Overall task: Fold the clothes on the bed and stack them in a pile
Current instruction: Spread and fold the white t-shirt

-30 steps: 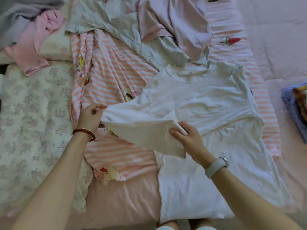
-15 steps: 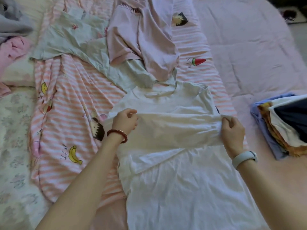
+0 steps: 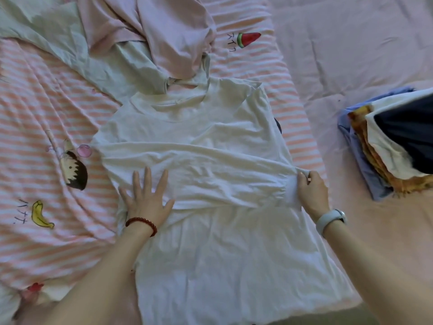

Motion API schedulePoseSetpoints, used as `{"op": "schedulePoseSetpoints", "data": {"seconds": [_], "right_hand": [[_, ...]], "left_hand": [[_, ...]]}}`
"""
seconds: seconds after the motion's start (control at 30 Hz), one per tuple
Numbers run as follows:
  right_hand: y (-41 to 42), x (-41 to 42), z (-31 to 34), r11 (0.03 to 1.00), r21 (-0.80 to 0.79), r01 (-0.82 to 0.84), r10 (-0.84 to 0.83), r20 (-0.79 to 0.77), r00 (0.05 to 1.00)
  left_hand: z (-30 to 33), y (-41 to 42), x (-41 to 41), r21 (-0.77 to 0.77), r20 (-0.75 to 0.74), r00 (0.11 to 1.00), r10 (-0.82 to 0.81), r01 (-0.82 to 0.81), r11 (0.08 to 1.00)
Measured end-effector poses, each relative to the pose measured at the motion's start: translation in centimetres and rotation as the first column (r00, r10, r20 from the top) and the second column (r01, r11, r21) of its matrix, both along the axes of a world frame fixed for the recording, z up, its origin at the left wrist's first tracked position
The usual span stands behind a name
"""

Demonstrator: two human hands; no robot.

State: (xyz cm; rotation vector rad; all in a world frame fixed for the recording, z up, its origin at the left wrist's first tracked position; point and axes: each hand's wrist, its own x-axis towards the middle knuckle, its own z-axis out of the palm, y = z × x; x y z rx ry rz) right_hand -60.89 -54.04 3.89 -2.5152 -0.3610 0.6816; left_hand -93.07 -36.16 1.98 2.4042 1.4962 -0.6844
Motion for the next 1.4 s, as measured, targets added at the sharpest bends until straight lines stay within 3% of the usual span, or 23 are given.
{"op": "schedulePoseSetpoints", "data": {"seconds": [0.13, 0.23, 0.3, 0.37, 0.43, 0.5, 0.63, 0.73, 0.87, 1.03, 1.27, 1.33, 1.4], "right_hand": [[-0.9, -0.8, -0.1, 0.999, -0.053, -0.008, 0.007, -0.028, 1.0], [-0.9, -1.9, 0.5, 0.989, -0.095, -0.117, 0.132, 0.169, 0.977], [-0.2, -2.7, 0.9, 0.937, -0.133, -0.322, 0.349, 0.345, 0.871], [0.6, -3.3, 0.9, 0.794, -0.193, -0.576, 0.598, 0.415, 0.686], [1.4, -3.7, 0.3, 0.595, -0.294, -0.748, 0.79, 0.388, 0.475], [2.3, -3.2, -0.5, 0.457, -0.389, -0.8, 0.887, 0.264, 0.378], [3.6, -0.6, -1.6, 0.442, -0.491, -0.751, 0.893, 0.162, 0.419], [5.7, 0.1, -0.9, 0.561, -0.434, -0.705, 0.826, 0.238, 0.511], [11.5, 1.4, 0.9, 0.611, -0.368, -0.701, 0.79, 0.338, 0.511], [19.7, 4.1, 1.9, 0.566, -0.403, -0.719, 0.82, 0.364, 0.442], [27.2, 5.7, 1.0, 0.583, -0.398, -0.708, 0.813, 0.266, 0.519], [28.0, 5.5, 0.8, 0.626, -0.344, -0.7, 0.78, 0.273, 0.563], [27.9, 5.2, 0.8, 0.68, -0.241, -0.692, 0.729, 0.317, 0.606]], "left_hand": [[0.2, -1.1, -3.6, -0.002, -0.103, 0.986, 0.133, -0.134, 0.991], [0.8, -1.4, -4.3, -0.03, -0.115, 0.977, 0.179, -0.184, 0.983], [1.4, -1.3, -3.5, -0.023, -0.087, 0.972, 0.216, -0.219, 0.975], [1.8, -1.7, -2.3, 0.033, -0.021, 0.974, 0.224, -0.223, 0.974], [1.7, -2.2, -1.3, 0.085, 0.001, 0.992, 0.125, -0.124, 0.989], [1.1, -2.5, -1.0, 0.059, -0.011, 0.998, 0.056, -0.055, 0.997], [0.7, -1.7, -0.9, 0.007, 0.104, 0.978, 0.179, -0.181, 0.984], [1.9, 0.5, 0.0, 0.113, 0.27, 0.939, 0.212, -0.249, 0.962], [2.9, 6.3, 1.6, 0.196, 0.285, 0.94, 0.189, -0.25, 0.948], [2.8, 14.8, 2.7, 0.13, 0.241, 0.931, 0.273, -0.31, 0.942], [2.1, 20.8, 4.7, -0.056, 0.369, 0.872, 0.322, -0.325, 0.944], [2.1, 21.2, 5.0, -0.124, 0.442, 0.802, 0.401, -0.388, 0.913], [2.5, 21.2, 5.2, -0.265, 0.549, 0.636, 0.542, -0.482, 0.835]]}}
